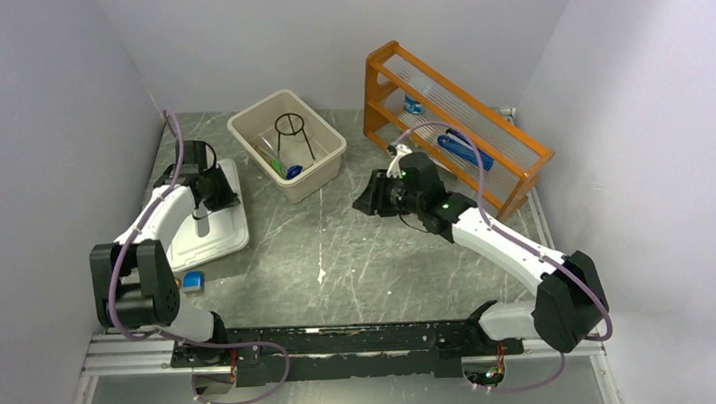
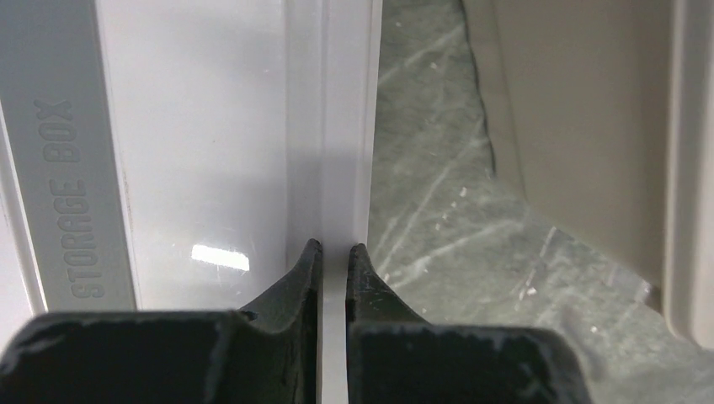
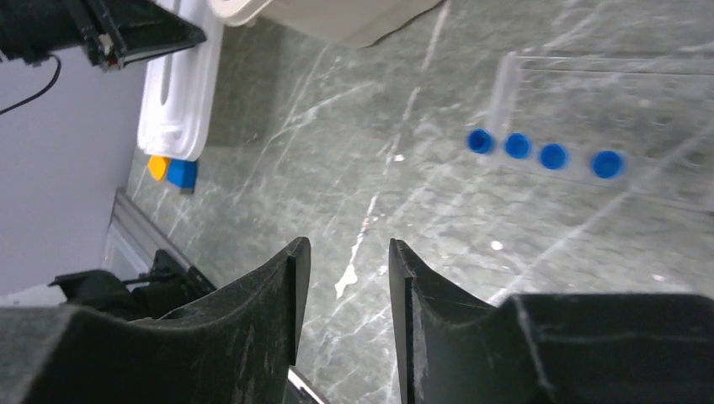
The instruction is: Organize the chemistry lab equipment
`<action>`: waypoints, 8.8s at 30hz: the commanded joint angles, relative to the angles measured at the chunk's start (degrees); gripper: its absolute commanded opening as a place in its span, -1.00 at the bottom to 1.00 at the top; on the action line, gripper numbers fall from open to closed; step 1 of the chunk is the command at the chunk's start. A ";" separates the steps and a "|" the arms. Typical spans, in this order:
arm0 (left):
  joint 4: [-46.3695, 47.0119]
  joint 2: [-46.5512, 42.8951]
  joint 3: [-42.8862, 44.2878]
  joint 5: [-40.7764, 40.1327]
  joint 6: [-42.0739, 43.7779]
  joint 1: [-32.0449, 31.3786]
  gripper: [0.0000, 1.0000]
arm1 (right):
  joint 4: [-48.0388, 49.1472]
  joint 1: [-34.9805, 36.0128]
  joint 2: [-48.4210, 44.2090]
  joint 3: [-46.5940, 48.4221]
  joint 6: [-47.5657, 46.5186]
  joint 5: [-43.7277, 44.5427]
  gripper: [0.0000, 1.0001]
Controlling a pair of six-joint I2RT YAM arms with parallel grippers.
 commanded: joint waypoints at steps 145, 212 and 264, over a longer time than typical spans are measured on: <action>9.42 1.21 10.79 17.27 -7.35 -1.49 0.35 | -7.65 9.64 25.08 26.32 -0.92 25.95 -0.26; 16.71 26.45 40.59 -4.22 -3.02 -15.38 0.23 | -6.31 5.84 -0.78 19.55 -7.52 20.63 0.13; -25.77 -43.11 14.07 -17.13 5.05 -16.90 0.94 | -50.94 5.84 -24.96 25.76 -1.24 43.79 1.00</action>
